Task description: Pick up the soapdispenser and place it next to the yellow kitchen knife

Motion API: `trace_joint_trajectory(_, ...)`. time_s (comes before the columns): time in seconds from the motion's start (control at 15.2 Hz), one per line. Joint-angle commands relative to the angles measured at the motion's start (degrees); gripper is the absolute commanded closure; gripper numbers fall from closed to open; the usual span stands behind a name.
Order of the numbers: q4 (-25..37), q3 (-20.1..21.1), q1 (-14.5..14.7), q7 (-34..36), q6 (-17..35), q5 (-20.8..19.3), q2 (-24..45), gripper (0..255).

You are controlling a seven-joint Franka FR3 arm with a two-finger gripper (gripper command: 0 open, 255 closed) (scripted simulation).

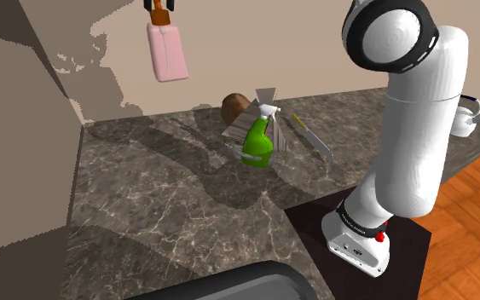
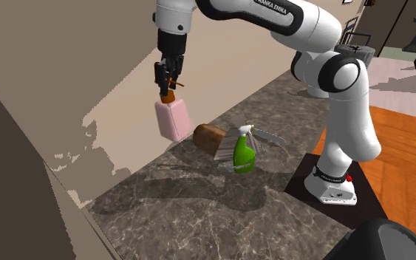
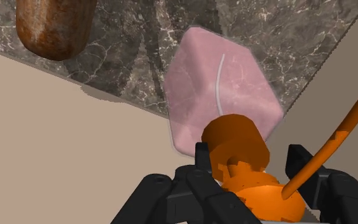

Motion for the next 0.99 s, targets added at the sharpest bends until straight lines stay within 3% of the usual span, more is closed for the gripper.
trace_joint_trajectory(0.0,-11.90,0.25,-4.20,-1.99,4.62,2.50,-7.40,255)
trace_joint_trajectory(0.4,-27.54,-2.43,-11.09,-9.82,9.09,7.67,-18.99,255)
trace_joint_trajectory(0.92,-39.32,-7.98,-17.17,-21.09,10.81,11.84,-28.84,255)
